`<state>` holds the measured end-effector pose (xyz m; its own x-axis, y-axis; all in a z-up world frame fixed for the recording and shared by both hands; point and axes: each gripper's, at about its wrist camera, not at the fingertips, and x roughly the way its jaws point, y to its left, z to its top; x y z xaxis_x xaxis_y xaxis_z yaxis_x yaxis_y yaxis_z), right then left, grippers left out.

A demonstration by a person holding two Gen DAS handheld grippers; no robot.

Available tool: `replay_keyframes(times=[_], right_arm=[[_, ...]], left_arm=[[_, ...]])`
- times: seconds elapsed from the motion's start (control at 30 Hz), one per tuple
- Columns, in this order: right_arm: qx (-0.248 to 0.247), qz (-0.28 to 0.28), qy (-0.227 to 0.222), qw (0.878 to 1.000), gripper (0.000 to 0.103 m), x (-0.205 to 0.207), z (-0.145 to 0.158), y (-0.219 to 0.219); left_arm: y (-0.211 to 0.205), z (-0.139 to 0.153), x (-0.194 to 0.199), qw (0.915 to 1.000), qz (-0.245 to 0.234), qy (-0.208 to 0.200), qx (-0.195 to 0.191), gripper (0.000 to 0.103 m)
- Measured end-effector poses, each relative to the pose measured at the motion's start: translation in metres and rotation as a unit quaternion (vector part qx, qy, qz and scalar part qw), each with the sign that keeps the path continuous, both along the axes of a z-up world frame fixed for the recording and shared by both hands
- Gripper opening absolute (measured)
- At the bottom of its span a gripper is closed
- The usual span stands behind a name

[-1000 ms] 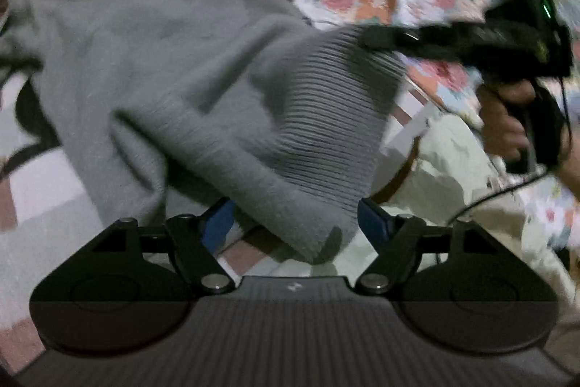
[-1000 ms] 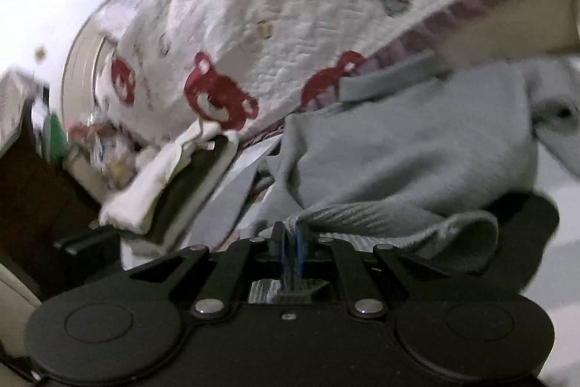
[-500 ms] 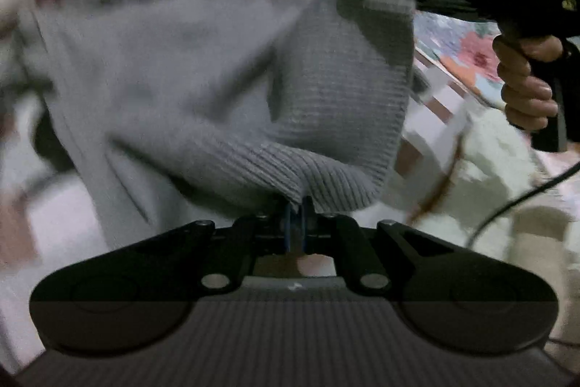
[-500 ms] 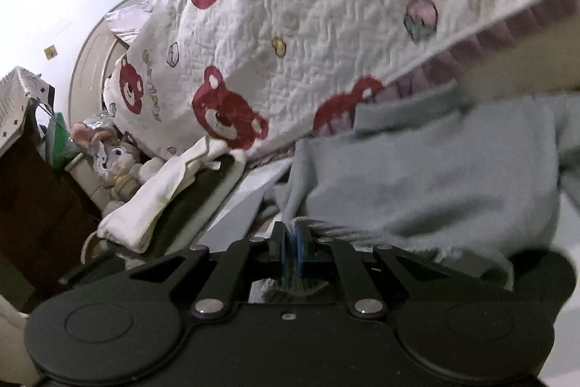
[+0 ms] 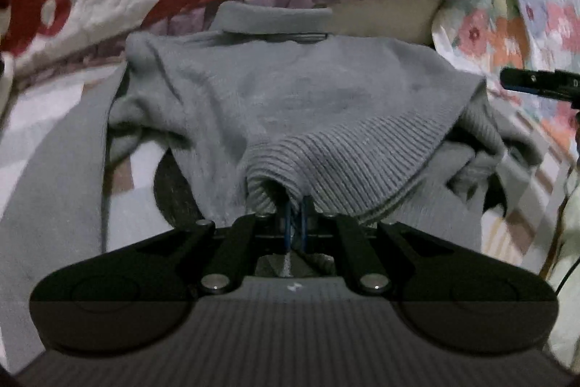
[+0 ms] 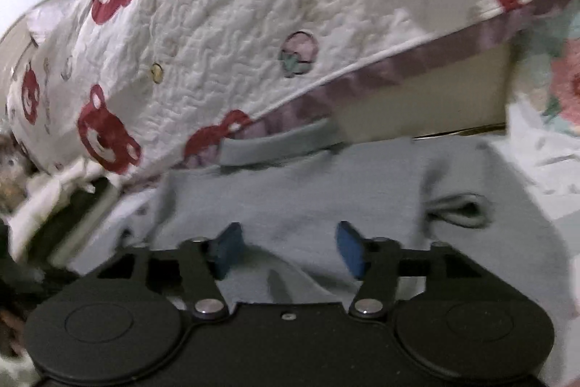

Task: Fold clothes

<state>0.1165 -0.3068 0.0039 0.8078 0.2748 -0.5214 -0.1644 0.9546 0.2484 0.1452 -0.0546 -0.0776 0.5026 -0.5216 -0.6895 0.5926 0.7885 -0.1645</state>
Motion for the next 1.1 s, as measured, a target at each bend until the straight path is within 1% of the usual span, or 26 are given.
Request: replay_keyframes(times=[0.03,0.07,0.1,0.13,0.17,0.2,0.23,0.27,0.33,0.37,0.47,0.5,0.53,0.57,0.67,0.7,0.73,0.77,0.8,0.83,0.87,0.9,0.93,0.97,1.0,1.1], right_arm=[[-0.006,-0.005,0.021,1.0,0.066,-0.002,-0.008,-0.006],[-0.003,-0.007,0.033,0.999,0.066,-0.006,-0.013,-0.012],[0.001,-0.008,0.042,0.999,0.066,-0.01,-0.018,-0.018],[-0.01,-0.008,0.036,0.999,0.066,-0.016,-0.02,-0.02],[-0.045,-0.015,0.016,0.999,0.066,-0.022,-0.019,-0.017],[-0.093,-0.017,-0.003,0.996,0.066,-0.024,-0.018,-0.013],[-0.142,-0.016,-0.02,0.989,0.066,-0.026,-0.017,-0.007],[-0.142,-0.006,-0.025,0.99,0.066,-0.023,-0.014,-0.007],[-0.106,0.019,-0.025,0.994,0.066,-0.017,-0.005,-0.009],[-0.098,0.036,-0.022,0.994,0.066,-0.013,-0.004,-0.007],[-0.085,0.091,-0.01,0.992,0.065,-0.003,-0.003,0.005],[-0.081,0.11,-0.006,0.991,0.065,0.001,-0.002,0.009],[-0.091,0.116,-0.002,0.989,0.065,0.006,-0.006,0.015],[-0.099,0.116,0.005,0.988,0.066,0.012,-0.012,0.019],[-0.066,0.126,0.062,0.988,0.065,0.033,-0.031,0.024],[-0.05,0.129,0.085,0.987,0.052,0.039,-0.035,0.024],[-0.043,0.127,0.096,0.986,0.034,0.038,-0.036,0.026],[-0.04,0.123,0.102,0.986,0.001,0.036,-0.035,0.029],[-0.059,0.108,0.091,0.988,0.001,0.031,-0.031,0.035],[-0.085,0.089,0.076,0.989,0.001,0.024,-0.025,0.04],[-0.093,0.078,0.065,0.99,0.001,0.016,-0.018,0.042],[-0.094,0.069,0.054,0.992,0.0,0.01,-0.011,0.043],[-0.098,0.061,0.044,0.992,0.0,0.003,-0.004,0.044],[-0.106,0.054,0.034,0.992,0.0,-0.002,0.002,0.045],[-0.112,0.049,0.026,0.992,0.001,-0.005,0.006,0.044],[-0.11,0.029,0.013,0.993,0.001,-0.013,0.019,0.04]], left_arm=[[0.0,-0.001,0.0,1.0,0.001,0.001,0.002,0.005],[0.0,-0.003,0.0,1.0,0.003,0.003,0.003,0.005],[0.0,-0.003,0.001,1.0,0.005,0.008,0.001,0.005],[-0.001,-0.004,0.002,0.9999,0.007,0.012,-0.001,0.005],[-0.002,-0.004,0.004,0.9998,0.007,0.015,0.009,0.005],[-0.004,-0.006,0.006,0.9996,0.007,0.017,0.02,0.005],[-0.006,-0.007,0.007,0.9993,0.006,0.019,0.031,0.005],[-0.006,-0.006,0.008,0.9993,0.009,0.024,0.028,0.005],[-0.005,-0.005,0.01,0.9992,0.016,0.033,0.018,0.005],[-0.003,-0.006,0.01,0.999,0.019,0.039,0.011,0.005],[0.005,-0.008,0.014,0.9973,0.031,0.065,-0.014,0.005],[0.006,-0.009,0.015,0.9968,0.033,0.072,-0.015,0.005],[0.007,-0.009,0.016,0.9962,0.035,0.078,-0.015,0.006],[0.008,-0.009,0.017,0.9957,0.036,0.084,-0.016,0.006],[0.007,-0.006,0.018,0.9955,0.038,0.087,-0.01,0.007],[0.008,-0.004,0.017,0.9955,0.038,0.086,-0.015,0.008],[0.009,-0.002,0.016,0.9954,0.039,0.085,-0.02,0.008],[0.01,0.0,0.015,0.9954,0.039,0.083,-0.026,0.009],[0.014,0.003,0.012,0.9948,0.042,0.082,-0.045,0.012],[0.018,0.007,0.009,0.9935,0.043,0.079,-0.07,0.02],[0.023,0.011,0.005,0.9911,0.043,0.075,-0.101,0.024],[0.024,0.014,-0.002,0.9893,0.036,0.071,-0.122,0.031],[0.024,0.018,-0.008,0.9871,0.028,0.067,-0.143,0.035],[0.021,0.021,-0.016,0.9862,0.01,0.064,-0.152,0.037],[0.014,0.022,-0.024,0.987,-0.008,0.061,-0.148,0.045],[-0.009,0.022,-0.046,0.9889,-0.069,0.05,-0.122,0.047]])
